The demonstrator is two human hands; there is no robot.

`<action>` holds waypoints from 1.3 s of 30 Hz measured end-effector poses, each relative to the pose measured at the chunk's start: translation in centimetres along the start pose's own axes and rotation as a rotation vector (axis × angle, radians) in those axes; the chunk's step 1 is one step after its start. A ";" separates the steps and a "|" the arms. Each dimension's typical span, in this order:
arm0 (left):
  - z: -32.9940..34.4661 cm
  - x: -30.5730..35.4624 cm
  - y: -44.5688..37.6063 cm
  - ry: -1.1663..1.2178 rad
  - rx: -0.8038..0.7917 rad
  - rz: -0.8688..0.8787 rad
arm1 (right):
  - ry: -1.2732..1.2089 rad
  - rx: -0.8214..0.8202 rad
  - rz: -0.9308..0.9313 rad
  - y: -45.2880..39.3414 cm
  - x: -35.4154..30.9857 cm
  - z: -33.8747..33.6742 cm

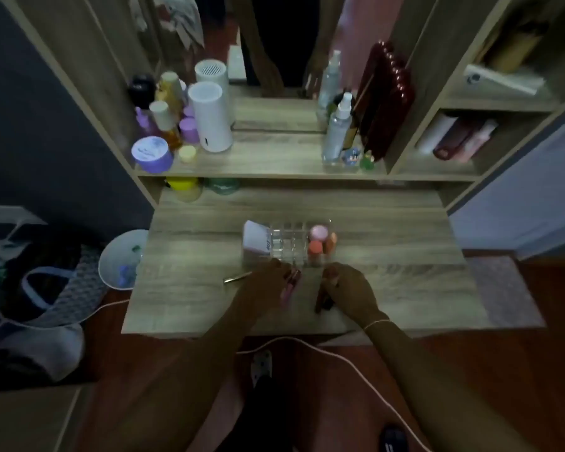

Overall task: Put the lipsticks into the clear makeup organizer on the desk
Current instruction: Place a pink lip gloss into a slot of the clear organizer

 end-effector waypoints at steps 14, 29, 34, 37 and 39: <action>4.9 -3.6 -1.7 -0.171 -0.085 0.018 | -0.028 0.121 0.210 -1.6 1.1 2.9; 3.8 -4.4 -3.2 -0.082 -0.005 0.054 | -0.068 0.144 0.227 -2.7 -0.9 3.9; 1.5 -5.4 -4.0 0.121 0.129 0.000 | -0.192 0.155 0.148 -1.9 -2.3 3.5; -0.8 -5.4 -4.5 0.173 0.216 0.041 | -0.228 0.138 0.136 -1.7 -3.4 3.5; -2.0 -5.7 -5.0 0.158 0.312 0.052 | -0.251 0.159 0.098 -2.0 -4.4 3.0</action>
Point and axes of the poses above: each hand's wrist, its own y-axis away from the middle knuckle, its own z-axis out of the palm, x = y × z, the point moved 2 cm from there along -y, towards the middle knuckle, and after that the axes turned 7 degrees about z, right-handed, at the moved point
